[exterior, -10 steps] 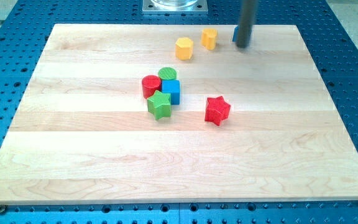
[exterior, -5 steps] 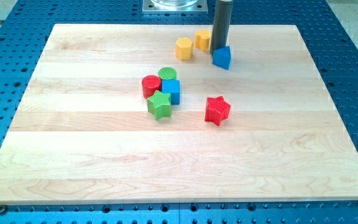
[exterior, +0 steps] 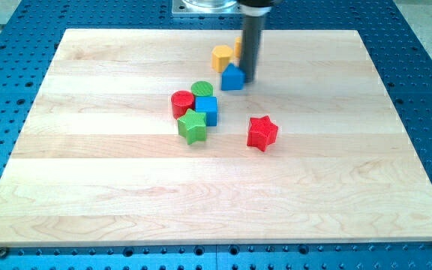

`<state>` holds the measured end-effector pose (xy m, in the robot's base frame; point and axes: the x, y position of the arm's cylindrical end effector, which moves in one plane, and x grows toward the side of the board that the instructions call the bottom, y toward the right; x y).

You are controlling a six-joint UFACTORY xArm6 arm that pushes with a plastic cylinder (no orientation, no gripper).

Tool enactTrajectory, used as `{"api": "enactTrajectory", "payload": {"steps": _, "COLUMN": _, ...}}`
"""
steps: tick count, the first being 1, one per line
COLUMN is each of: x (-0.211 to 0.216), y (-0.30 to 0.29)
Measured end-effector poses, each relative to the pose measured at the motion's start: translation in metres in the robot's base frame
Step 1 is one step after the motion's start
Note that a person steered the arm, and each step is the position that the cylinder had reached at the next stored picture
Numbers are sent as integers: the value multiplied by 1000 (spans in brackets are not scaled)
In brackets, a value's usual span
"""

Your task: Move the triangle right to the cube

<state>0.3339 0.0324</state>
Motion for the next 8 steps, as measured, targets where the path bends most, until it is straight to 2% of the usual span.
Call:
{"api": "enactTrajectory", "payload": {"steps": 1, "x": -13, "y": -3}}
{"api": "enactTrajectory", "payload": {"steps": 3, "x": -20, "y": -59}}
{"api": "enactTrajectory", "payload": {"steps": 4, "x": -3, "y": -11}}
{"api": "enactTrajectory", "payload": {"steps": 6, "x": 49, "y": 8}}
{"api": "enactTrajectory", "payload": {"steps": 7, "x": 68, "y": 56}}
{"api": "enactTrajectory", "payload": {"steps": 8, "x": 98, "y": 56}}
